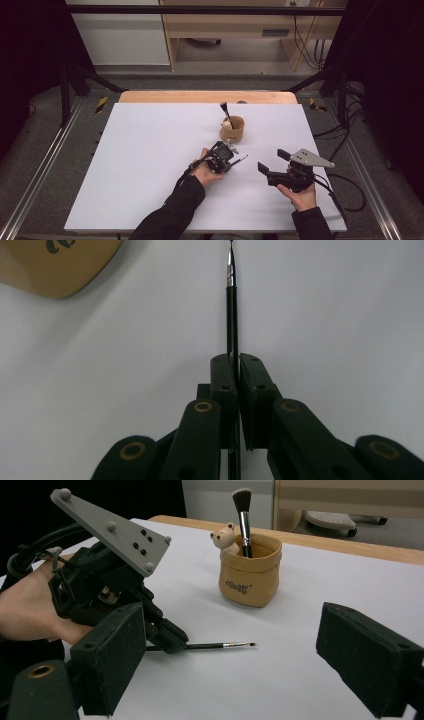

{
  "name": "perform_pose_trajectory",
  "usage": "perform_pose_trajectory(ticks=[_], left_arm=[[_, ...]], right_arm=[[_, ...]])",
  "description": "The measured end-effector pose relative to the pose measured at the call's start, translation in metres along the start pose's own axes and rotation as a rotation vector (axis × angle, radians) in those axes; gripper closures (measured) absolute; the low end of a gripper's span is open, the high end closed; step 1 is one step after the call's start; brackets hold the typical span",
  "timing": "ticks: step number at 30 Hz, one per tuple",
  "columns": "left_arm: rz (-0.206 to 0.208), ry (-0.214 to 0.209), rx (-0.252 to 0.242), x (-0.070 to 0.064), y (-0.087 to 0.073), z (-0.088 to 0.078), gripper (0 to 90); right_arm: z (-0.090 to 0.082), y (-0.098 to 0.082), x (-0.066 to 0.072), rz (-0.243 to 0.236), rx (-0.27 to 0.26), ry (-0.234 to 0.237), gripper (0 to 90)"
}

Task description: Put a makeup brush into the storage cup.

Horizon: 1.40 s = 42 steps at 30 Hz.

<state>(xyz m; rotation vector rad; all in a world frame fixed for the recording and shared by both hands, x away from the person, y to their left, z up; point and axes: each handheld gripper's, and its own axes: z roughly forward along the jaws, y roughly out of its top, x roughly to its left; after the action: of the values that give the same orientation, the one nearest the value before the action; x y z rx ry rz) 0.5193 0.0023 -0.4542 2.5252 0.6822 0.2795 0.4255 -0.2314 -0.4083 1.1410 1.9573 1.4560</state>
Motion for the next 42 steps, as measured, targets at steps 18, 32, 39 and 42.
perform_pose_trajectory(ticks=[18,32,39,42], left_arm=[[-0.024,0.041,-0.110,-0.002,-0.017,-0.037,85.6],[-0.103,0.070,-0.239,-0.006,-0.041,-0.065,85.6],[-0.152,0.085,-0.297,-0.011,-0.050,-0.074,85.6],[-0.172,0.087,-0.319,-0.013,-0.054,-0.077,85.6]], right_arm=[[0.002,0.000,0.002,0.038,-0.005,0.037,13.7],[0.009,0.004,0.011,0.073,-0.006,0.080,14.4],[0.013,0.010,0.020,0.083,-0.009,0.098,14.4],[0.014,0.013,0.022,0.096,-0.015,0.114,14.4]])
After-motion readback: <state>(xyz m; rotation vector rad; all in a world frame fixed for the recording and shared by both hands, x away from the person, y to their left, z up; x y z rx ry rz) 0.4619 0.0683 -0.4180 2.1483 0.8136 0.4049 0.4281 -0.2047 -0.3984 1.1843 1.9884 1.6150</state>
